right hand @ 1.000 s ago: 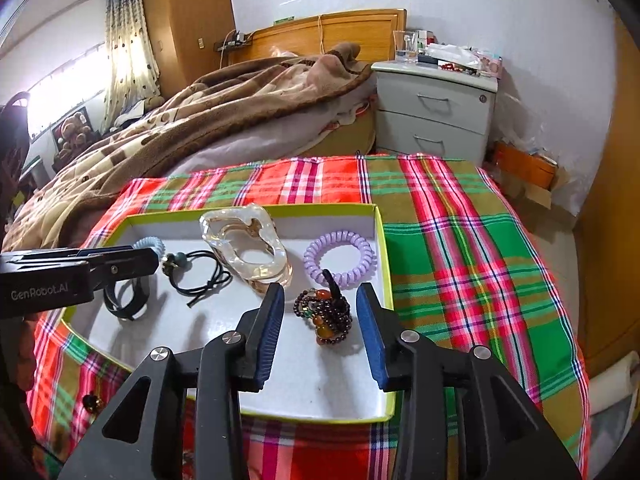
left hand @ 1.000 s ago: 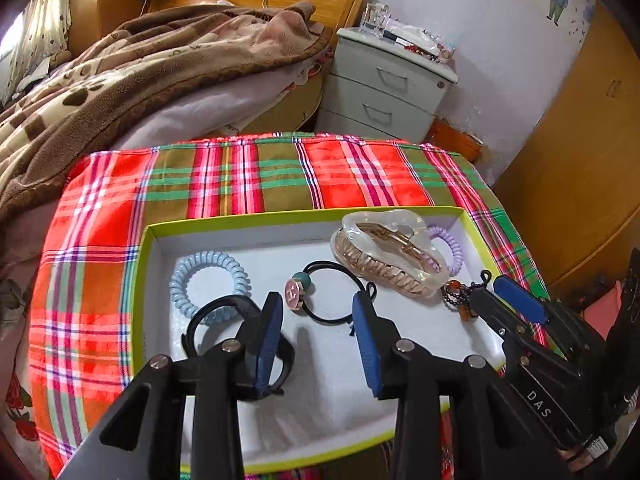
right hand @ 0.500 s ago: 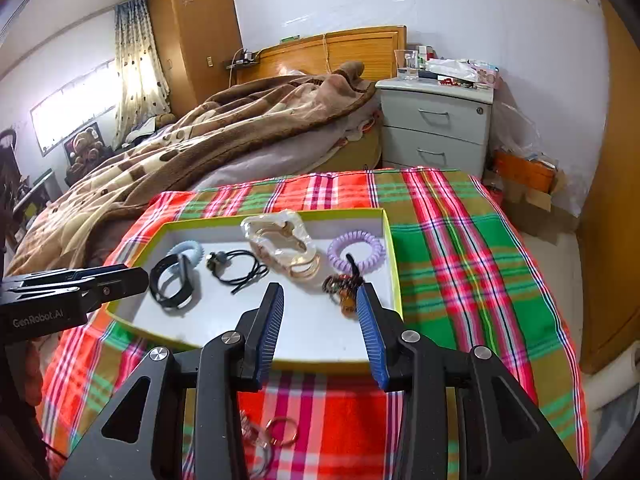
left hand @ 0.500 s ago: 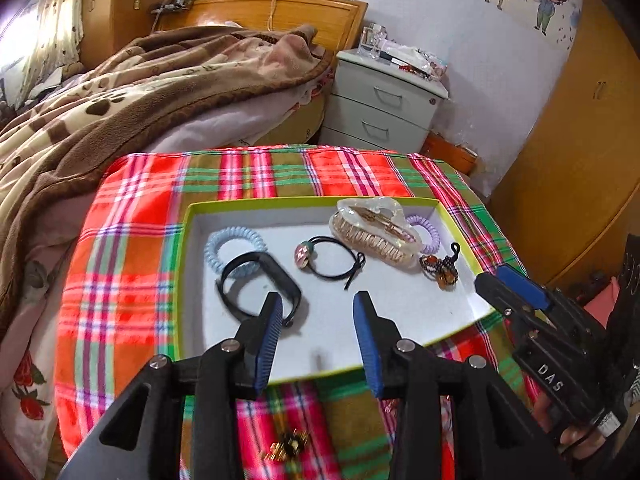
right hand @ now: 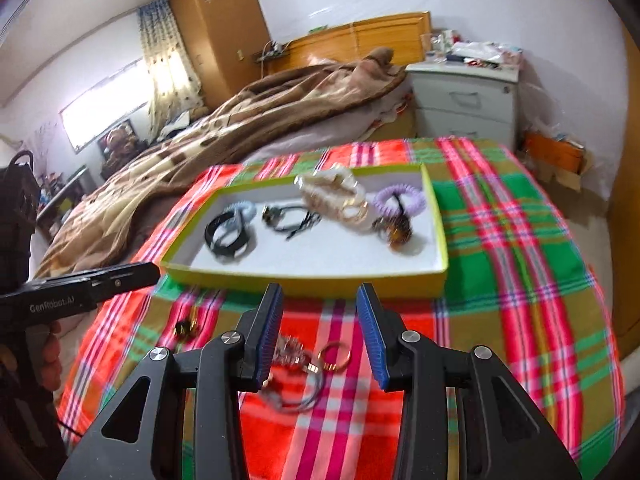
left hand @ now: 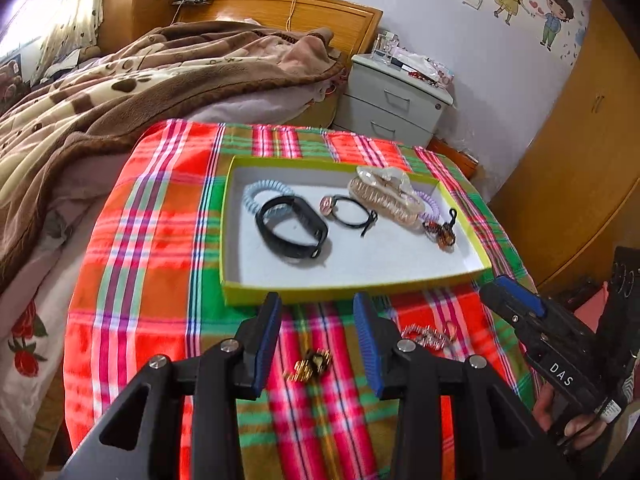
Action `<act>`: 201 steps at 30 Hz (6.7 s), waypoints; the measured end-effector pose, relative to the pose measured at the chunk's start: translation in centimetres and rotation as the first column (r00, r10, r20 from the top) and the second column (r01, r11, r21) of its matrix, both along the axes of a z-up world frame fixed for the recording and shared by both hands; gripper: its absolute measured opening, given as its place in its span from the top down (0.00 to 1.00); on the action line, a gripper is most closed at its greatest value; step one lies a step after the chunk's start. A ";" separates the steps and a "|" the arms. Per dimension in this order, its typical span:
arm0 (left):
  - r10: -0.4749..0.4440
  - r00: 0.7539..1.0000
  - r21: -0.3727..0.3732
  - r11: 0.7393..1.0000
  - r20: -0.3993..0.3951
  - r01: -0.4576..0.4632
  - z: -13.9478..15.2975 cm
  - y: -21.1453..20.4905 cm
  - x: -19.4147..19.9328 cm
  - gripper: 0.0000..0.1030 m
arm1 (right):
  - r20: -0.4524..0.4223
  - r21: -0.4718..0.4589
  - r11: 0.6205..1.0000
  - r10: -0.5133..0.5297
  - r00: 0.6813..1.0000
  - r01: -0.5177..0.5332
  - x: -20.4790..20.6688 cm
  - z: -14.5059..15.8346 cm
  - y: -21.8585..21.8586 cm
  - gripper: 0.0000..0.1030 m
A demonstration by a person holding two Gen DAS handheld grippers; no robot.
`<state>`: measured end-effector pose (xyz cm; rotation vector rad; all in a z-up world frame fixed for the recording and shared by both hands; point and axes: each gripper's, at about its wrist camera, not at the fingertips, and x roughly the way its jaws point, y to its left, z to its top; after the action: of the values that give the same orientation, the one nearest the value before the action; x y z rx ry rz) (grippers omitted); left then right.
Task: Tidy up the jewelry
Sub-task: 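Move the left tool to the gold charm while the right tool moves to the pink rhinestone clip, then grasp the gold charm with the left tool while the right tool grasps the rhinestone clip, then carry the gold charm and rhinestone clip into the box lid and open both tools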
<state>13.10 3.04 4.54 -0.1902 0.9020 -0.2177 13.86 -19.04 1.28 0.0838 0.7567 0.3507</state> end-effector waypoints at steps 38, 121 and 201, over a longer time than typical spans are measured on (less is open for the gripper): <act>0.029 0.995 -0.009 1.000 -0.093 -0.030 -3.4 2.0 -2.5 0.62 | -0.146 -0.106 0.963 0.233 0.961 -0.249 1.5 -3.5 3.6 0.59; -0.047 0.999 0.163 0.985 -0.009 0.048 -3.6 -2.3 -1.9 0.78 | 0.098 -0.055 0.998 0.036 0.995 -0.030 -3.3 0.8 2.0 0.62; -0.024 0.996 0.038 0.999 -0.089 0.028 -3.6 -2.2 16.3 0.78 | -0.066 -0.152 0.987 -0.066 0.996 0.056 9.7 -2.7 2.8 0.62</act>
<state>29.43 0.79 0.91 -0.1527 0.9965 -0.2168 23.59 -16.24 -1.37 -0.0225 0.8467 0.2325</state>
